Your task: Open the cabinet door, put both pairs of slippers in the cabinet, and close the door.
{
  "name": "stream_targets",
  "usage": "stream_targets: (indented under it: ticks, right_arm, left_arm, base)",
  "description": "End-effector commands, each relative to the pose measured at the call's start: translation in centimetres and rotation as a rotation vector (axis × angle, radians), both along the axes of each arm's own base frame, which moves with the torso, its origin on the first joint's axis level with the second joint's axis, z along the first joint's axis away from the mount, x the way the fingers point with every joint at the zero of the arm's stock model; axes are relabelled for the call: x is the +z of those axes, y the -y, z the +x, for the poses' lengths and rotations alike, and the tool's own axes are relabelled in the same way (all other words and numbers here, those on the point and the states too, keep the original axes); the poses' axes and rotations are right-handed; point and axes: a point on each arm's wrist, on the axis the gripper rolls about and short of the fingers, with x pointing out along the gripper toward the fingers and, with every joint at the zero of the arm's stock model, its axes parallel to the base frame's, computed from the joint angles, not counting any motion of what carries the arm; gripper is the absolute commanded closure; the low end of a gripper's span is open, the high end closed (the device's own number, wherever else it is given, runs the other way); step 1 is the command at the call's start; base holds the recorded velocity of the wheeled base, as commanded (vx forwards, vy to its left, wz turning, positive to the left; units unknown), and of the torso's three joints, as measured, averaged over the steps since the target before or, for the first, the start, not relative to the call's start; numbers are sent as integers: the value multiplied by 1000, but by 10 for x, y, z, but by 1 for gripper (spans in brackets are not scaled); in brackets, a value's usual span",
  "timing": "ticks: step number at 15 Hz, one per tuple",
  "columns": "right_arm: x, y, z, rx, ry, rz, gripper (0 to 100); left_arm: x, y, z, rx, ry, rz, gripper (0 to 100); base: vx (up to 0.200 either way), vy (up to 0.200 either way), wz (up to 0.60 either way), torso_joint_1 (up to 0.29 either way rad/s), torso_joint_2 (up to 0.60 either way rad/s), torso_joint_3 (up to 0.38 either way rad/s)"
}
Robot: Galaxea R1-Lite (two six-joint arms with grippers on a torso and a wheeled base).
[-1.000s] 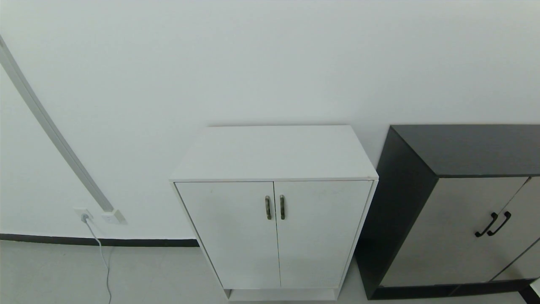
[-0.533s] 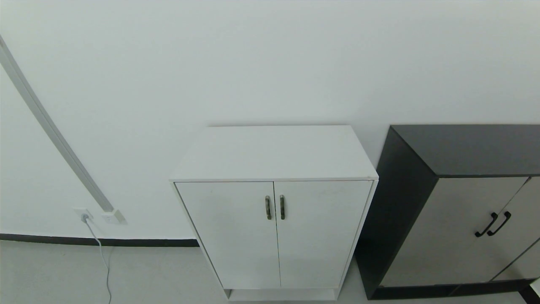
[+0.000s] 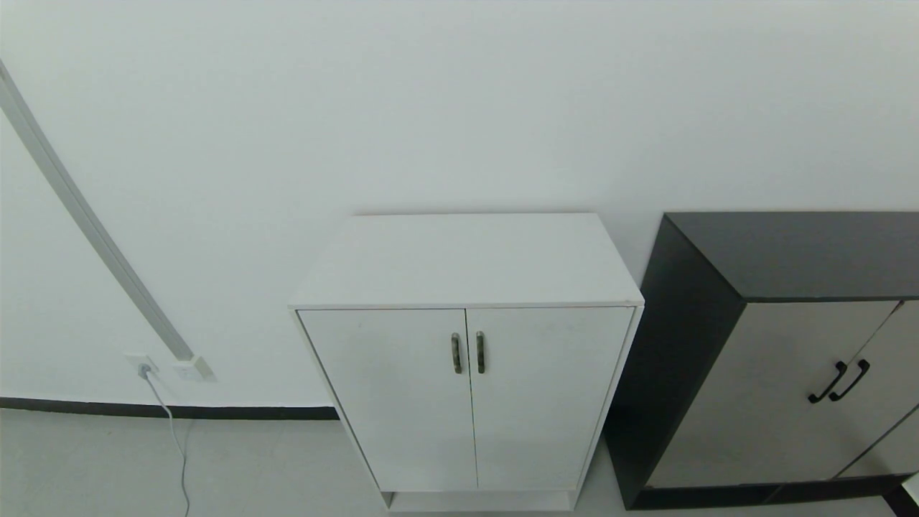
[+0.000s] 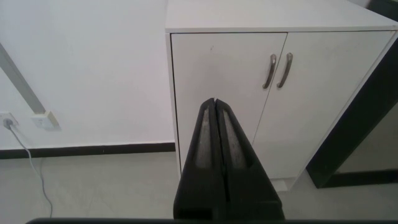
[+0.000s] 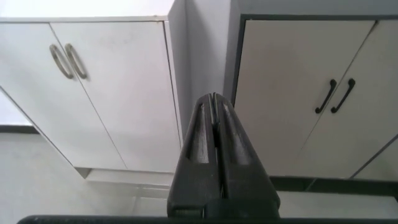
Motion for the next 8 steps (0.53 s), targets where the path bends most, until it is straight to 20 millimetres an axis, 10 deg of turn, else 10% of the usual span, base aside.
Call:
stream_targets:
  ticks: [1, 8]
  right_arm:
    - [0, 0, 0, -13, 0, 19, 100]
    - [1, 2, 0, -99, 8, 53, 100]
  left_arm:
    - [0, 0, 0, 0, 0, 0, 100]
    - [0, 0, 0, 0, 0, 1, 100]
  base:
    - [0, 0, 0, 0, 0, 0]
    - [0, 0, 0, 0, 0, 0]
